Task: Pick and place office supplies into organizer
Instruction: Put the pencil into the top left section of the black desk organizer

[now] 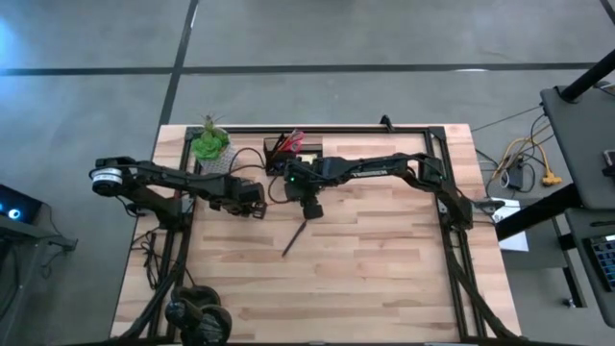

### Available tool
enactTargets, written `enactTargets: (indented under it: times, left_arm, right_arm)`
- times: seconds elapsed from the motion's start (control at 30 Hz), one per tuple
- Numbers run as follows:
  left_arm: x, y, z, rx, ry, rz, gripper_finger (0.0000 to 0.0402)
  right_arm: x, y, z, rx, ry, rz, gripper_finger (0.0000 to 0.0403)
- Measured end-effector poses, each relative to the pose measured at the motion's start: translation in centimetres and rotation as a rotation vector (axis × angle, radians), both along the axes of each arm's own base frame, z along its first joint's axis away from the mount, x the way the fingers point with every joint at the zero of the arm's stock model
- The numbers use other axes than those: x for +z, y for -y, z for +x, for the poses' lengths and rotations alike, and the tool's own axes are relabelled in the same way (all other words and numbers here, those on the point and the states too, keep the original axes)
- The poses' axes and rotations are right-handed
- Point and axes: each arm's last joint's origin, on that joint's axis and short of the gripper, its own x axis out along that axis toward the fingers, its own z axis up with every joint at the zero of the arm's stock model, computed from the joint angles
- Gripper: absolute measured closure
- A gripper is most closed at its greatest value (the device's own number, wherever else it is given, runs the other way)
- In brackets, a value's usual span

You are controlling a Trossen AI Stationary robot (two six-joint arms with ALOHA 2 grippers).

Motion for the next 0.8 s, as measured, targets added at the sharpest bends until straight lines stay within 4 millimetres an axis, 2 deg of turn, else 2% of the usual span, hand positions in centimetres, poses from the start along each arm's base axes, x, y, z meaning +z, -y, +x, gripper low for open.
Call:
enactTargets:
  times: [0.6, 0.8]
  left_arm:
    - [0.04, -0.03, 0.25, 0.001, 0.027, 0.003, 0.0394]
    - [0.05, -0.04, 0.26, 0.001, 0.028, 0.004, 0.0394]
  right_arm:
    - [-0.53, 0.01, 0.42, 0.002, 0.014, 0.001, 0.0267]
    - [-0.71, 0.11, 0.43, 0.0, 0.013, 0.0, 0.0284]
